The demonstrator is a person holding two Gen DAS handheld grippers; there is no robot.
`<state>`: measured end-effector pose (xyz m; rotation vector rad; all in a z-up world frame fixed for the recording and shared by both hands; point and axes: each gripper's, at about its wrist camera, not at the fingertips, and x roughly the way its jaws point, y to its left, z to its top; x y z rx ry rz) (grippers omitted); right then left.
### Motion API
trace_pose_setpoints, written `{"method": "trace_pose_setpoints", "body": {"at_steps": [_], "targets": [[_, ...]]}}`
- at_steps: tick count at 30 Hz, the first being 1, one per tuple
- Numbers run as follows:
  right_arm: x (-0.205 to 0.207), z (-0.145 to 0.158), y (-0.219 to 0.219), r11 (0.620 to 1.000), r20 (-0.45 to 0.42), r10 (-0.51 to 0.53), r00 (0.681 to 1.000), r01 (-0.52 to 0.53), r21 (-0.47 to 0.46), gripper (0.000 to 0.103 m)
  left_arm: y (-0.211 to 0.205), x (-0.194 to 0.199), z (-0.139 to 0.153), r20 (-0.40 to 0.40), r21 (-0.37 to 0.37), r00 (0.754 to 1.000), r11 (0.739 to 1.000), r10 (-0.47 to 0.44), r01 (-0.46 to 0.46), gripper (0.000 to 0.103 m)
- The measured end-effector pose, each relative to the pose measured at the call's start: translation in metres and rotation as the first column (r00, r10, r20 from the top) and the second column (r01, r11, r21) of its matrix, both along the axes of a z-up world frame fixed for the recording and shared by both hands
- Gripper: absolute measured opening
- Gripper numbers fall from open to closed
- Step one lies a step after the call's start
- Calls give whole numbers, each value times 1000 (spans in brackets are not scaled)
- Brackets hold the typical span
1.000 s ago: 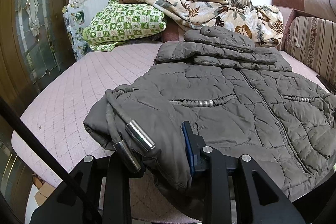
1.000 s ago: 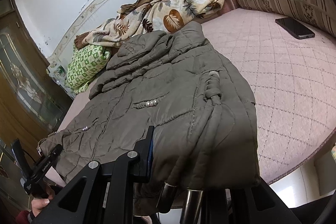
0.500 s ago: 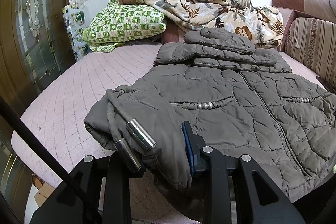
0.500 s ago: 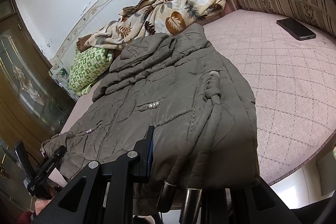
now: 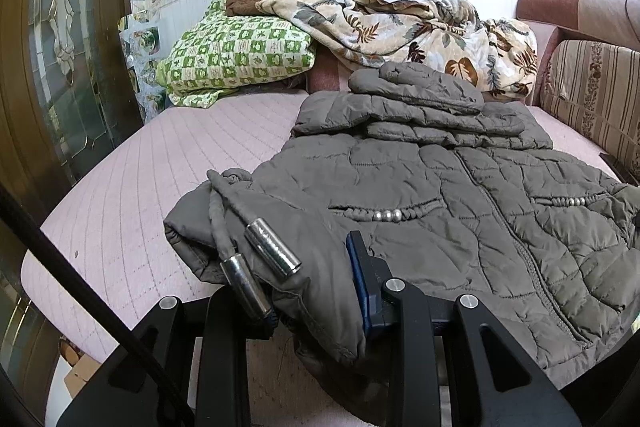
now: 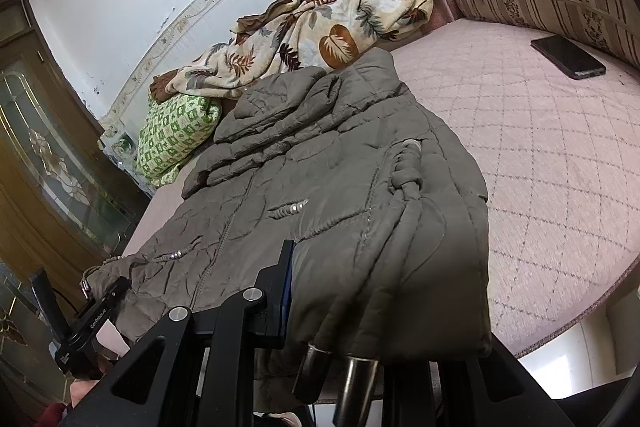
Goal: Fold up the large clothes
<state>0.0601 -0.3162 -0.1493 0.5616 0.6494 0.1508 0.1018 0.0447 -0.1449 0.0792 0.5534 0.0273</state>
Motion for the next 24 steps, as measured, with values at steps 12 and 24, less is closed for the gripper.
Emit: {"method": "trace_pose_setpoints", "body": {"at_steps": [12,24], "targets": [[20,42,-2,1000,82,15,996,-16,1,24,-3,19,37,73,-1,997,1000,-11,11,28],[57,92,-7,999,177,33,984,-36,16,24,1,52,81,142,-33,990,999,-9,14,28]]}}
